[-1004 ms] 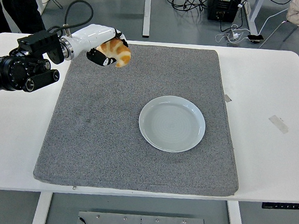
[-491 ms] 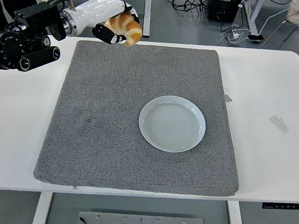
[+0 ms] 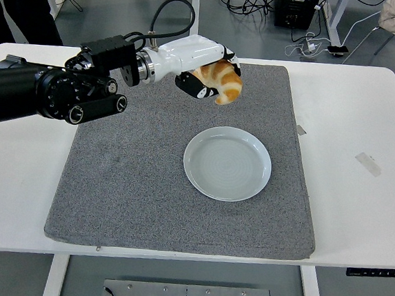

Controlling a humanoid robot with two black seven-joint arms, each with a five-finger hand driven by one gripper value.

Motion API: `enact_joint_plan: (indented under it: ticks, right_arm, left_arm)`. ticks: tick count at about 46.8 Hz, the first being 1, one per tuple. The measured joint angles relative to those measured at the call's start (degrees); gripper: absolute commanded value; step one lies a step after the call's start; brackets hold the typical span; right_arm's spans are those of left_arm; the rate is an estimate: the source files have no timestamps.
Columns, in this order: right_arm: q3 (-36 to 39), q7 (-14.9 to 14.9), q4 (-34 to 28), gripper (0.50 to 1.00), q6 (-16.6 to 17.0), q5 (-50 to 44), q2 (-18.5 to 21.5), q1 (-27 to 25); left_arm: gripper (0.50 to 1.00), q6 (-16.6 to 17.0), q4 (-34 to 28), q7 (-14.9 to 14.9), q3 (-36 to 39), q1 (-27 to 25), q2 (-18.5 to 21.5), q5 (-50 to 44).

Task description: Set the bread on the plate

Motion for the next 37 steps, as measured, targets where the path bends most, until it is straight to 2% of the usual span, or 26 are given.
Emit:
enact_joint_plan:
  ticks: [7,20,27,37]
  right_arm:
    - [0.0,0.0,0.0,1.0,0.0,0.01,0.0,0.01]
    - [0.0,0.0,0.0,1.0,0.0,0.02,0.0,0.0]
    - [0.0,0.0,0.0,1.0,0.0,0.04,0.0,0.0]
    - [0.0,0.0,0.0,1.0,0.0,0.05,0.0,0.0]
  left_arm:
    - [0.5,2.4,0.0,0.07,-0.08,1.4,-2.89,2.02]
    - [0.5,7.21,-0.35,0.08,0.41,4.4,-4.69,4.3]
    - [0.5,8.62,-0.35,0.06,0.52,6.09,-5.26,5.11]
    - [0.5,8.78,-0.42,0.06,0.86,7.78,-5.4,5.24]
